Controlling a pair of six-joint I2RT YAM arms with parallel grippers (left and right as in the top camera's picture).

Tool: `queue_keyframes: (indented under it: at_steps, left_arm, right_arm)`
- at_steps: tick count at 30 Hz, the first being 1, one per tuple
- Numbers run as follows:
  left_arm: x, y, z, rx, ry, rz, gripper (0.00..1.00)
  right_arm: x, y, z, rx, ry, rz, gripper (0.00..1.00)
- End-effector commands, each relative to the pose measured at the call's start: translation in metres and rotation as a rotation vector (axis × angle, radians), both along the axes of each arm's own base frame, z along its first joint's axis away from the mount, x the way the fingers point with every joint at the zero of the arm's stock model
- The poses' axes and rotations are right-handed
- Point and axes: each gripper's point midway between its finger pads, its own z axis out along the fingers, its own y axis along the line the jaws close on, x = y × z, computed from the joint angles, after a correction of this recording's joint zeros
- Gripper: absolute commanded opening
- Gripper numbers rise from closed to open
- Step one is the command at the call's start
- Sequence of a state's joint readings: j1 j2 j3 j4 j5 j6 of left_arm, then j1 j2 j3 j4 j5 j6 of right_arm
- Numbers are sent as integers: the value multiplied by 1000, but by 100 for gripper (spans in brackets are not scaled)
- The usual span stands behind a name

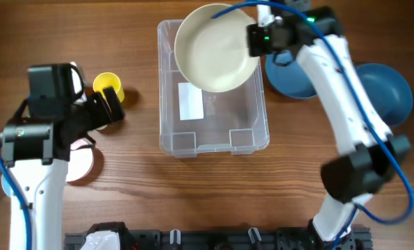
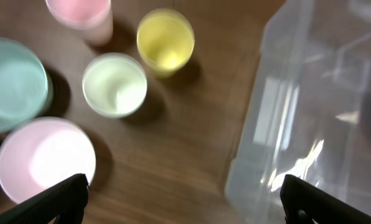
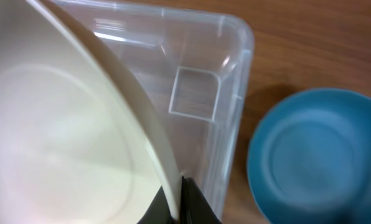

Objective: Pack container
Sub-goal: 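Lift the cream plate with the right gripper and lower it into the bin, then release the plate and move the right gripper to a blue bowl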

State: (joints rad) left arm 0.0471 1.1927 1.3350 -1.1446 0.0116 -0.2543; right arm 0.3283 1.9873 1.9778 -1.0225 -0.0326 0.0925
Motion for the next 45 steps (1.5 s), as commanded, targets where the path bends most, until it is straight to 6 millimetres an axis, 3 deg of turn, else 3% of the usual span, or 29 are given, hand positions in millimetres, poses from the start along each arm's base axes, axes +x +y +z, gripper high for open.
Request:
queue_keyframes:
  at_steps: [1,3,6,7,8,12,14,16,19,21,22,23,25,26,28,31,34,37,39,43,45]
  left_arm:
    - [9,4,5,4,-8,27,99]
    - [10,4,-2,3,22,27,100]
    - [12,4,-8,2,48,27,100]
    - [13,4,-10,2,53,27,100]
    - [13,4,-11,2,57,27,100]
    - [14,4,-13,2,62,27,100]
    - [14,4,-13,2,63,27,100]
    - [14,4,-13,2,62,27,100]
    - [14,4,-13,2,63,27,100]
    - [14,4,-13,2,63,27,100]
    - [14,4,-13,2,63,27,100]
    - [14,4,-13,2,64,27,100]
    - [14,4,-13,2,63,27,100]
    - [14,4,-13,2,63,27,100]
    - [14,4,-13,2,62,27,100]
    - [14,4,-13,2,63,27,100]
    - [14,4,-13,1,64,27,100]
    - [14,4,-13,1,64,27,100]
    - [13,4,-13,1,65,27,100]
    - [13,4,-13,1,67,27,100]
    - [13,4,-13,1,67,27,100]
  right_arm:
    - [23,13,-43,-57,15,13,4]
    - [32,19,-71,-74,35,3,4]
    - [37,23,-95,-64,63,-29,5]
    - [39,24,-98,-59,63,-33,9]
    - [41,25,-97,-54,57,-33,19]
    - [44,26,-95,-48,43,-33,25]
    - [42,26,-90,-48,41,-33,36]
    - [40,21,-58,-48,-16,-40,48]
    - [35,0,20,-24,-164,-96,60]
    - [29,-29,68,-5,-250,-187,68]
    - [24,-53,89,1,-283,-267,71]
    - [18,-77,102,8,-296,-333,71]
    - [9,-117,103,11,-261,-441,72]
    - [0,-148,91,4,-194,-533,72]
    - [-11,-185,61,-14,-75,-638,72]
    - [-14,-220,17,-25,51,-708,72]
    - [-4,-247,-37,-53,161,-703,71]
    - [2,-264,-105,-72,291,-700,71]
    - [3,-265,-142,-75,358,-669,71]
    - [2,-257,-192,-55,446,-628,68]
    - [3,-253,-201,-35,461,-621,61]
